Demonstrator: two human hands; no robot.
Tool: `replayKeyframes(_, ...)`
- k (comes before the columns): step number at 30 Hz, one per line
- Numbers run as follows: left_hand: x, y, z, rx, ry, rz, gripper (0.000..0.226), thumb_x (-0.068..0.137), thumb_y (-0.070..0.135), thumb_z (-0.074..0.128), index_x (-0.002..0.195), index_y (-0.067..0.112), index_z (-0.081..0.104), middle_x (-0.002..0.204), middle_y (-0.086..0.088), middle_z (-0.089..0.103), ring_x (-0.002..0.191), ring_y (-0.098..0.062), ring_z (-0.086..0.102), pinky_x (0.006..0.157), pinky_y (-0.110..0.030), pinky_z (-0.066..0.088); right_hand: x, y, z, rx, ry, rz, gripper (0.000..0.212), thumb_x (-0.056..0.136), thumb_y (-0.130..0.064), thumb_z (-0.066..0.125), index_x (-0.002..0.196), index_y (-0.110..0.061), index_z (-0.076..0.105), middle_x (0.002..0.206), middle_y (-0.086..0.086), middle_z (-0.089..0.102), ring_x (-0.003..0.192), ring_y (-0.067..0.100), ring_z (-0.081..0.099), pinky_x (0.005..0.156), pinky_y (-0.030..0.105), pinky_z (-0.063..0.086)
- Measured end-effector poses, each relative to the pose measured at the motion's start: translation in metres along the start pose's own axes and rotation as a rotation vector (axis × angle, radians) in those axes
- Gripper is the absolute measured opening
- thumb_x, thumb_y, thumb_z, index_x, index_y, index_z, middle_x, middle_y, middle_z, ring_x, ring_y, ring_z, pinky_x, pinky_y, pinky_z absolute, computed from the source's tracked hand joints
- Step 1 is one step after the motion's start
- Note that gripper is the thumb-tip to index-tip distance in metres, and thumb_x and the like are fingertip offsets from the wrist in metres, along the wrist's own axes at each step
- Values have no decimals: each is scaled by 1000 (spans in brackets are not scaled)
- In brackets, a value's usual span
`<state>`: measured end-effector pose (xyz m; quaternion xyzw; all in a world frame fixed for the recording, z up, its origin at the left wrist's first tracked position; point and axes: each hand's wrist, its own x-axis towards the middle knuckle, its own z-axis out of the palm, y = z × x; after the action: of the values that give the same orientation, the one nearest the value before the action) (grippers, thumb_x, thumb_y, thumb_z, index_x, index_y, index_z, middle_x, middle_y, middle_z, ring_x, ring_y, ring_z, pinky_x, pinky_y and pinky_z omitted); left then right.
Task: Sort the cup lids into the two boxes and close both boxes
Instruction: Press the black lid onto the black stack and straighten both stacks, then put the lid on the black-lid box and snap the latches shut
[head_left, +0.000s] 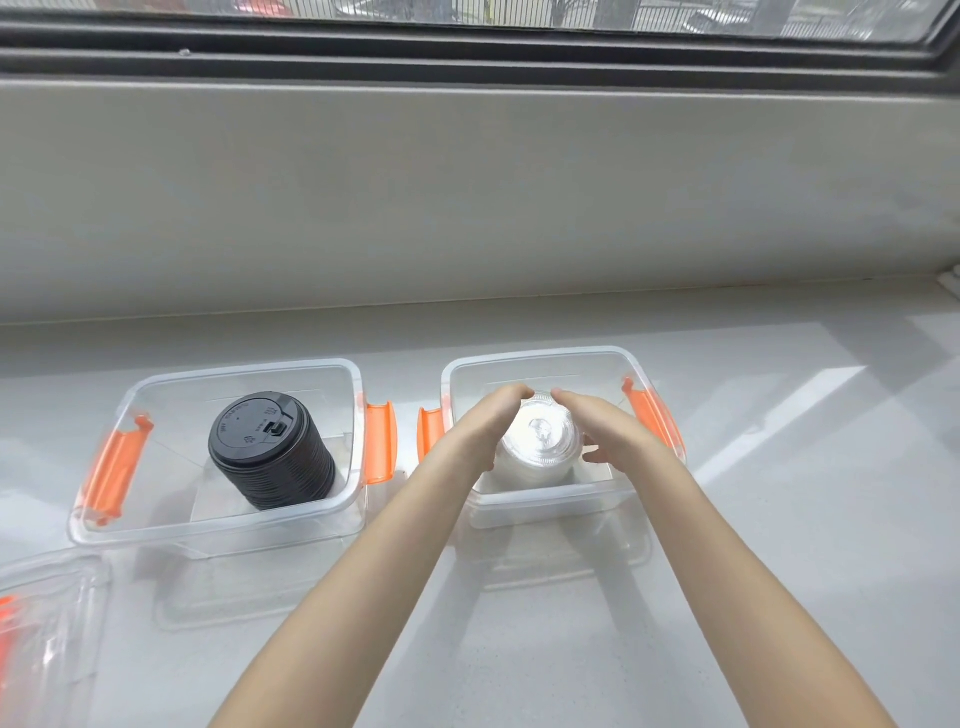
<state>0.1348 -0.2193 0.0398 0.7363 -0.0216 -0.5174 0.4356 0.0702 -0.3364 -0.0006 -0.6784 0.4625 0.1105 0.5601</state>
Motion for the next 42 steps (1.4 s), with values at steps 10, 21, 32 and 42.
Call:
replayKeyframes(10,-23,5,-7,-120,19,130,49,96,30,35,143,16,31,157,-6,20,144,-25,19,117,-37,20,-7,-3,3,53,-10,-46,58,89,-51,36,140,-25,34,151,-2,34,139,21,30,113,43,28)
replayKeyframes(21,-99,-15,-60,-255,-6,380,25,93,27,44,114,17,53,130,-11,53,115,-21,55,106,-36,39,-91,-51,33,-105,318,-486,51,94,-34,39,140,-12,34,150,7,36,138,22,30,108,32,24)
replayKeyframes(32,-190,-146,-201,-270,533,582,25,91,6,47,83,21,65,83,1,69,76,-7,67,77,-24,47,-178,-79,189,53,-127,-927,22,90,-4,49,90,-20,65,86,-9,66,85,9,64,85,24,49)
replayKeyframes(42,-207,-273,-291,36,870,82,50,92,21,46,139,7,40,150,-12,36,139,-24,31,112,-36,26,-175,-21,356,-163,-373,-577,24,86,-8,48,103,-7,64,87,6,64,63,11,60,61,25,48)
